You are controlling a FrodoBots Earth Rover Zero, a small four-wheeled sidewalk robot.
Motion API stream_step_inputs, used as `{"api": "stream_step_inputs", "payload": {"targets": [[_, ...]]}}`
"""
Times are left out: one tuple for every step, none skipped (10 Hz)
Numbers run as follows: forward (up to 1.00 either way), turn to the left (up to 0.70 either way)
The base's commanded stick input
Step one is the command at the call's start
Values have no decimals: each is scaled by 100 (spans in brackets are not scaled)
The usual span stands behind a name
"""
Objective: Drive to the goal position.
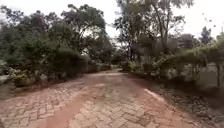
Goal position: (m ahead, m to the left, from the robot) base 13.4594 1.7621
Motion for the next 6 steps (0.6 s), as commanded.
{"api": "stream_step_inputs", "payload": {"targets": [[70, -35], [70, -27], [70, -10], [70, 0], [70, 0], [70, 0]]}}
